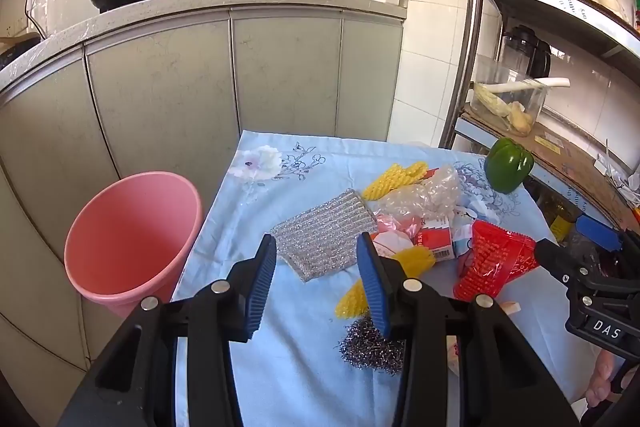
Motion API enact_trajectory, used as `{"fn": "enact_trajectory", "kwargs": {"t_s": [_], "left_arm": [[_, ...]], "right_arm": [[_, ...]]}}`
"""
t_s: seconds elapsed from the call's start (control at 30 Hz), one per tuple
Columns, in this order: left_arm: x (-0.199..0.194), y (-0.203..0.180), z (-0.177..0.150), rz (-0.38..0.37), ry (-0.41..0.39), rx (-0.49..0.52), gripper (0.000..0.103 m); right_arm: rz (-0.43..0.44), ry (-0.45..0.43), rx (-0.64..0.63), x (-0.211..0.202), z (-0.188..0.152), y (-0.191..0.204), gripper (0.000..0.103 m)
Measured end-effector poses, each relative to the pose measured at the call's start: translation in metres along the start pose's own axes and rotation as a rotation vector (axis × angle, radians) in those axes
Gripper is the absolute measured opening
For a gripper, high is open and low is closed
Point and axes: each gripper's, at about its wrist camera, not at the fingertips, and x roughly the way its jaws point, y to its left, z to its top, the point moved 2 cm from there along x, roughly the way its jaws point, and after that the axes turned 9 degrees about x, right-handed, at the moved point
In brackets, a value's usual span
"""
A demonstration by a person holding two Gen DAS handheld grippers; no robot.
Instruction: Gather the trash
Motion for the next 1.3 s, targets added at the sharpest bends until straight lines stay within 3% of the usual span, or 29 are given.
{"fn": "enact_trajectory", "kwargs": {"t_s": [1.3], "left_arm": [[-0.0002, 0.0019, -0.0015, -0.002, -0.002, -0.004, 0.041]], "right_arm": [[0.008, -0.008, 0.013, 0.003, 0.0012, 0.0024, 0.085]]}}
